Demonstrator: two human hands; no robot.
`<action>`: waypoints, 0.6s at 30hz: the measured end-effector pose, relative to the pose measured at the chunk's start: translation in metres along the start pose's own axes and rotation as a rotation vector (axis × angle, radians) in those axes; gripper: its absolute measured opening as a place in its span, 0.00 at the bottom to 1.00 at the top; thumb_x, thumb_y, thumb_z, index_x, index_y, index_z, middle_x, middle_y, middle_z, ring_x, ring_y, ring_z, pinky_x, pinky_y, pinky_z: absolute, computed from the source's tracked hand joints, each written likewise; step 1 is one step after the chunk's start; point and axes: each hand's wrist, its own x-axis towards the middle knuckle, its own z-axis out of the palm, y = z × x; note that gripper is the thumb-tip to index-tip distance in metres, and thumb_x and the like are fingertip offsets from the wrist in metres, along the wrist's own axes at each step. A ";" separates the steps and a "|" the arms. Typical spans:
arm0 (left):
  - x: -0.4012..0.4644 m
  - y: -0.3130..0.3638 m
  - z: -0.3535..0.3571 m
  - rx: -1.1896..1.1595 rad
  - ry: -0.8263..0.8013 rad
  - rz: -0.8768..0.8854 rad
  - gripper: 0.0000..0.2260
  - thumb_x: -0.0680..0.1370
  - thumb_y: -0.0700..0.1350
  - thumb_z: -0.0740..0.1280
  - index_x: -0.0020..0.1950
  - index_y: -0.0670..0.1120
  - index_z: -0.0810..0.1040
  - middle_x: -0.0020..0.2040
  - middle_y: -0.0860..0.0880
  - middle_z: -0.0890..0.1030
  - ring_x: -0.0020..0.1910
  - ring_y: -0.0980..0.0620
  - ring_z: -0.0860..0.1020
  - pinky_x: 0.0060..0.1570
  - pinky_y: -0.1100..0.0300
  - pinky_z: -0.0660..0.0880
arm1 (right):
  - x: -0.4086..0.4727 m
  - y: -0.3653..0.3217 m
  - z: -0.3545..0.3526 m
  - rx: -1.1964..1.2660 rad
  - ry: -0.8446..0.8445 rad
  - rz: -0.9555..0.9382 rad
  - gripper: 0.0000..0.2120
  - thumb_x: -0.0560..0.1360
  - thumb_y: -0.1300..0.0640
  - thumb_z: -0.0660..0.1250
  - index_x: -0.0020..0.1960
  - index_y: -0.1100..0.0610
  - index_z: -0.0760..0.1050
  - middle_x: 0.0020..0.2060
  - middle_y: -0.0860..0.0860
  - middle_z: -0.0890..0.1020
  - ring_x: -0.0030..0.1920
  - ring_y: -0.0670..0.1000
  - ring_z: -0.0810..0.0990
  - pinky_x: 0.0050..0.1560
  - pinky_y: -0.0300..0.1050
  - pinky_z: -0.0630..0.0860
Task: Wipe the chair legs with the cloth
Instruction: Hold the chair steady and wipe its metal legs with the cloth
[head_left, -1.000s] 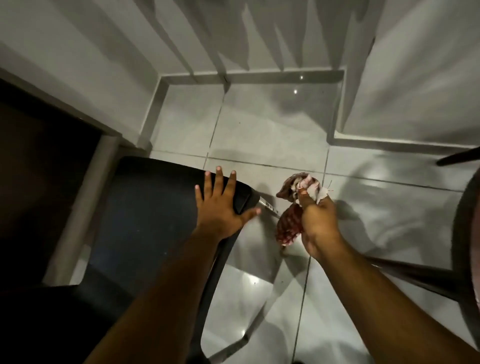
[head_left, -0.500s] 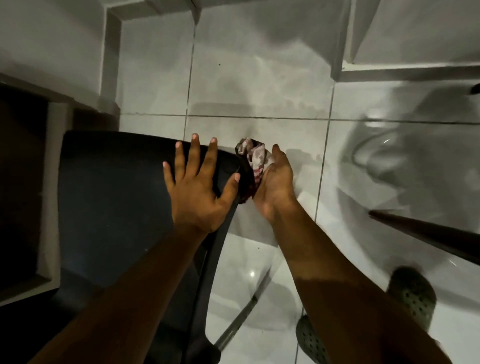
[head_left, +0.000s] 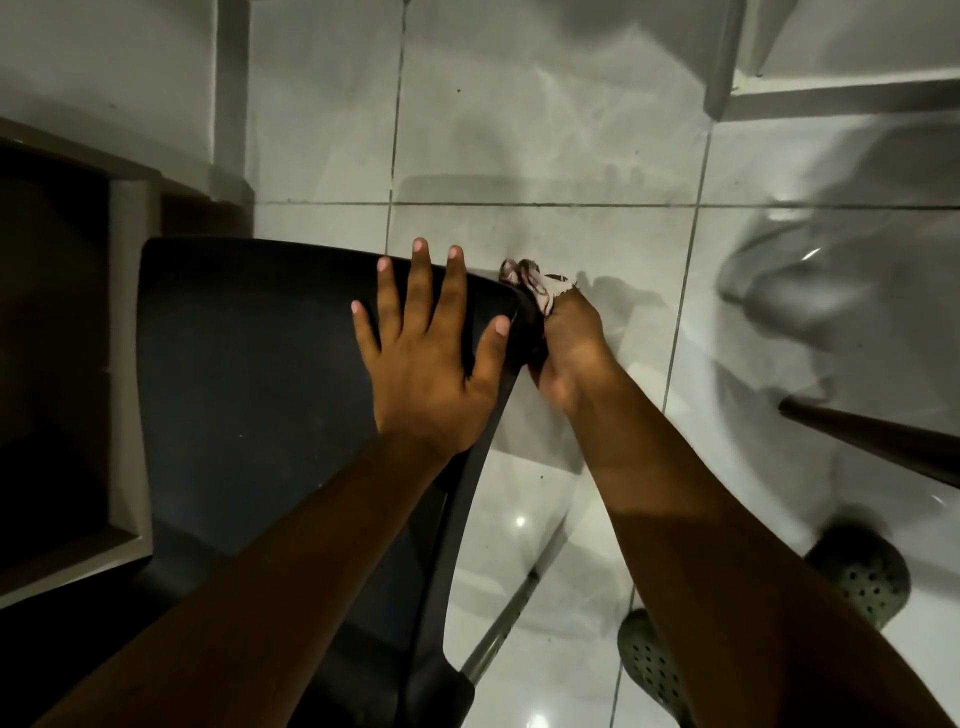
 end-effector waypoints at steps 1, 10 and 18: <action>0.000 0.000 0.001 -0.009 0.005 -0.003 0.30 0.79 0.64 0.46 0.79 0.54 0.52 0.81 0.48 0.51 0.80 0.44 0.44 0.75 0.38 0.40 | 0.007 0.002 -0.003 -0.011 -0.001 -0.006 0.15 0.80 0.53 0.60 0.54 0.56 0.84 0.44 0.52 0.88 0.47 0.51 0.87 0.53 0.47 0.82; 0.001 -0.002 0.005 -0.019 0.004 -0.006 0.31 0.79 0.65 0.47 0.79 0.54 0.51 0.81 0.49 0.50 0.80 0.46 0.44 0.76 0.38 0.41 | 0.097 0.020 -0.043 -0.091 0.081 0.062 0.11 0.80 0.57 0.58 0.43 0.52 0.76 0.33 0.47 0.84 0.33 0.46 0.82 0.39 0.39 0.80; 0.002 -0.003 0.008 -0.062 0.032 0.005 0.31 0.79 0.64 0.48 0.79 0.52 0.54 0.81 0.52 0.53 0.80 0.49 0.45 0.76 0.37 0.43 | 0.179 0.020 -0.093 -0.300 0.064 0.083 0.09 0.80 0.58 0.56 0.46 0.56 0.74 0.41 0.53 0.79 0.41 0.57 0.79 0.35 0.56 0.79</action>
